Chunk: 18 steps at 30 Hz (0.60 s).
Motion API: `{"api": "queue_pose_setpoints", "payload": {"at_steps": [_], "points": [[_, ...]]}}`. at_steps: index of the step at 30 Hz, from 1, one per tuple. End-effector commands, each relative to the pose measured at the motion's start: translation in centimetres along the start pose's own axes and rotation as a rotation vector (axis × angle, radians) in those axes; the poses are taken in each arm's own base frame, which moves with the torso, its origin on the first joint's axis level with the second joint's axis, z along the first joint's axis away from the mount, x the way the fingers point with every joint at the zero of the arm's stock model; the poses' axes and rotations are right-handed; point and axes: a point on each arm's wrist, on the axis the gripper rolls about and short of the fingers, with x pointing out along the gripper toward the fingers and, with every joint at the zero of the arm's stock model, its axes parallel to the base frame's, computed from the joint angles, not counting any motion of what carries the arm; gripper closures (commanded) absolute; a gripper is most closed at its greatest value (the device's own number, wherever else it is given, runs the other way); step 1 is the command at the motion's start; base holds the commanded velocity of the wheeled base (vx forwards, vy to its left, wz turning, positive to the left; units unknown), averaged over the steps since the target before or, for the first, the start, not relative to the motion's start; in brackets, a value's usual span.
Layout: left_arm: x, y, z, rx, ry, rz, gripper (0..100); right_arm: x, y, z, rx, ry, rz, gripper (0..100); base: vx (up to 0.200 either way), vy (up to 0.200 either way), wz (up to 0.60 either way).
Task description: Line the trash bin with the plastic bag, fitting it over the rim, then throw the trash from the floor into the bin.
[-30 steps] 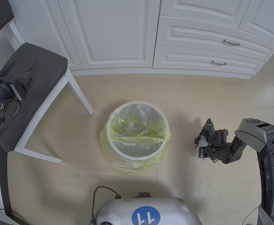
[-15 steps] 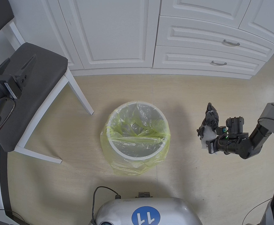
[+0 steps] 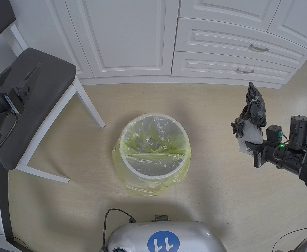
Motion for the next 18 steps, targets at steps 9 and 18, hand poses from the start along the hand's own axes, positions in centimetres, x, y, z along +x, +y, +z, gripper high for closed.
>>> {"api": "queue_pose_setpoints", "payload": {"at_steps": [9,18], "points": [[-0.5,0.3,0.9,-0.003,-0.036,0.012,0,-7.1,7.5,1.8,-0.070,-0.264,0.075,100,0.000,0.000,0.00],[-0.9,2.4,1.3,0.040,-0.052,0.058,0,-3.1,11.2,3.0,0.140,-0.370,-0.104,100,0.000,0.000,0.00]]}}
